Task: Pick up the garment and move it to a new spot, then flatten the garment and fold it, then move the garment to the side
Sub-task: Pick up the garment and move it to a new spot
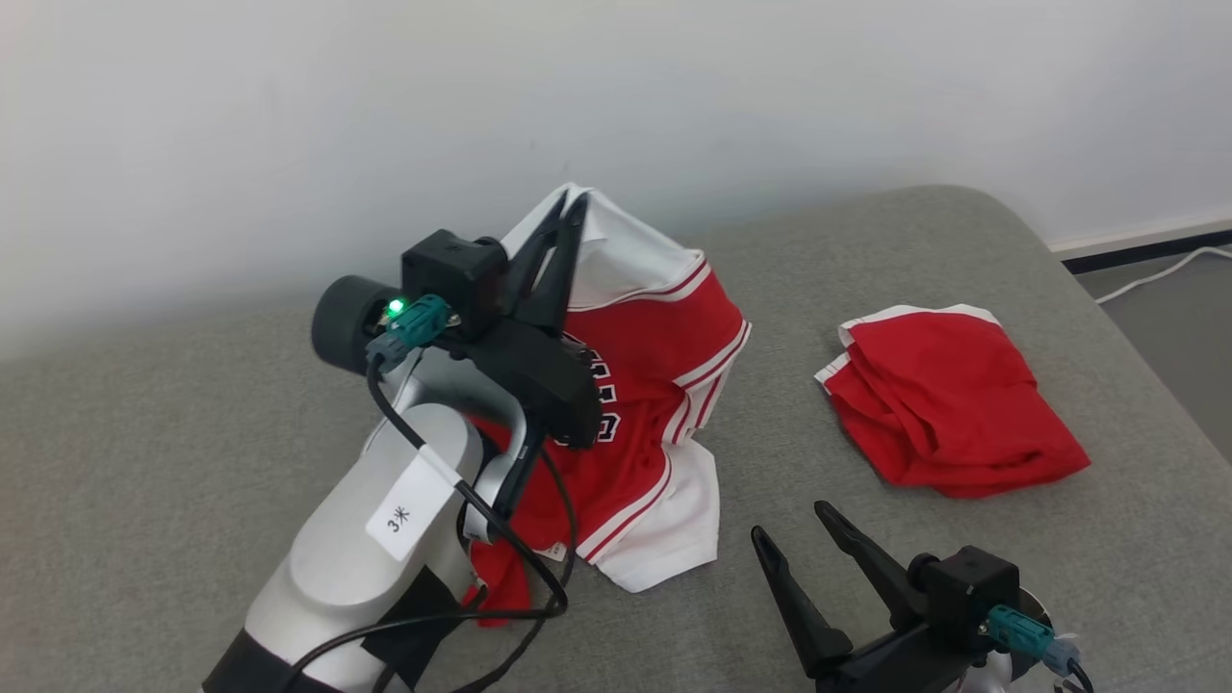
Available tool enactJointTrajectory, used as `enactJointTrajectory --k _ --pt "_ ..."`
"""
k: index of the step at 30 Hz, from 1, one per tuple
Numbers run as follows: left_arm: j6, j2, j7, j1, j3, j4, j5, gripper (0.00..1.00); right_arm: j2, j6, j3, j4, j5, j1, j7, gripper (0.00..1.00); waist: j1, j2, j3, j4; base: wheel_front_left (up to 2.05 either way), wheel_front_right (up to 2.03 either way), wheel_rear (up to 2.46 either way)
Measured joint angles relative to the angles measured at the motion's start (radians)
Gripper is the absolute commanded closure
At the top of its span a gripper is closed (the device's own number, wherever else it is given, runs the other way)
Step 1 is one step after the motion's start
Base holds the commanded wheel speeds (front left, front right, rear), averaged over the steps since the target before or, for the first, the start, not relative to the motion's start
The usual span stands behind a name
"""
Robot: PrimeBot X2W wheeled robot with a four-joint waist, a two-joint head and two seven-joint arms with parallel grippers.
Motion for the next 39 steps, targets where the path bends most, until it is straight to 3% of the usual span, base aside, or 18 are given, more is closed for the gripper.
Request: enactJointTrajectory --k 6,17,18,19,27,36,39 --pt "-0.043 -0.007 0.001 -0.013 -0.064 -0.034 -0.025 1.0 0.002 0.004 0.01 0.006 0.0 0.0 0.0 0.0 0.0 0.0 -0.003 -0.04 0.0 0.0 0.0" --pt "-0.02 -0.003 0.009 0.002 -0.362 -0.099 -0.234 1.0 0.0 0.006 0.012 0.013 0.0 -0.005 -0.001 0.0 0.0 0.0 0.018 -0.086 0.0 0.0 0.0" --pt "-0.014 -0.004 0.01 0.002 -0.376 -0.094 -0.251 0.64 0.0 0.006 0.015 0.014 0.0 -0.007 -0.001 0.0 0.0 0.0 0.021 -0.087 0.0 0.0 0.0" --pt "-0.014 -0.003 0.01 0.002 -0.385 -0.089 -0.268 0.0 0.0 0.01 0.016 0.015 0.0 -0.009 -0.001 0.0 0.0 0.0 0.023 -0.088 0.0 0.0 0.0" --pt "-0.016 -0.002 0.02 0.003 -0.43 -0.08 -0.404 0.0 -0.004 0.004 -0.008 0.016 0.0 -0.007 -0.011 0.0 0.0 0.0 0.036 -0.068 0.0 0.0 0.0" --pt "-0.005 -0.002 0.012 0.002 -0.351 0.024 -0.438 0.0 -0.005 0.002 -0.016 0.017 0.0 -0.005 -0.023 0.0 0.0 0.0 0.034 -0.015 0.0 0.0 0.0" --pt "0.003 0.028 0.01 0.013 -0.333 0.043 -0.438 0.0 -0.005 -0.006 -0.022 0.017 0.0 0.0 -0.025 0.0 0.0 0.0 0.03 0.009 0.0 0.0 0.0"
